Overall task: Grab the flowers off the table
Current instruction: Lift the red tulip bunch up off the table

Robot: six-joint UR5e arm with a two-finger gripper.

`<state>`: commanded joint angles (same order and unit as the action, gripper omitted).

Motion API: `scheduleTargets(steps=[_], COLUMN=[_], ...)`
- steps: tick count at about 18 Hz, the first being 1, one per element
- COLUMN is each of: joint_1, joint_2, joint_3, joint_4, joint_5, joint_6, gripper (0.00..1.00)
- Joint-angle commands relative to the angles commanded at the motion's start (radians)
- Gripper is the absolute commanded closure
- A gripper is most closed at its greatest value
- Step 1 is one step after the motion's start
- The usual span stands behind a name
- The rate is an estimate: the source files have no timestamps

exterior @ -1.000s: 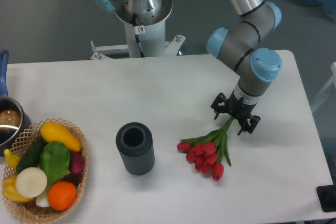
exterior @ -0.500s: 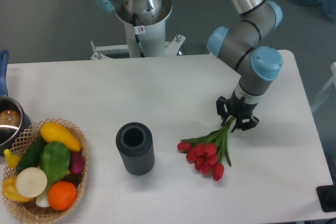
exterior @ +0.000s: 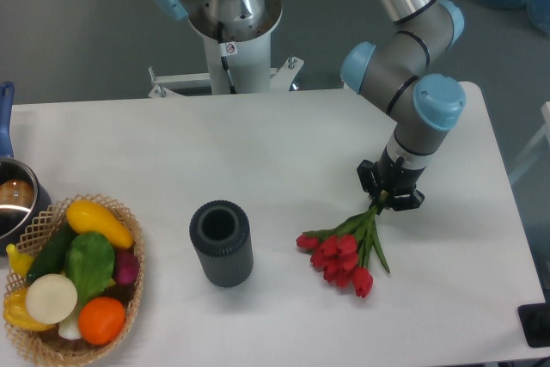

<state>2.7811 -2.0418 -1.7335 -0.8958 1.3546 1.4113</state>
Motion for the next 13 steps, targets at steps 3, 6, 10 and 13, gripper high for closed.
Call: scheduleTargets(steps=[3, 6, 10, 13], joint_1=[0.012, 0.021, 0.035, 0.054], joint_2=[0.028, 0.048, 0.067, 0.074], joint_3=[0.023, 0.051, 0.084, 0.129], joint_4=[-0.002, -0.002, -0.002, -0.002], joint_5=[-0.069, -0.121, -0.178, -0.279], joint_6=[-0.021, -0.051, -0.086, -0.141], gripper=[0.94, 0.94, 0.94, 0.94])
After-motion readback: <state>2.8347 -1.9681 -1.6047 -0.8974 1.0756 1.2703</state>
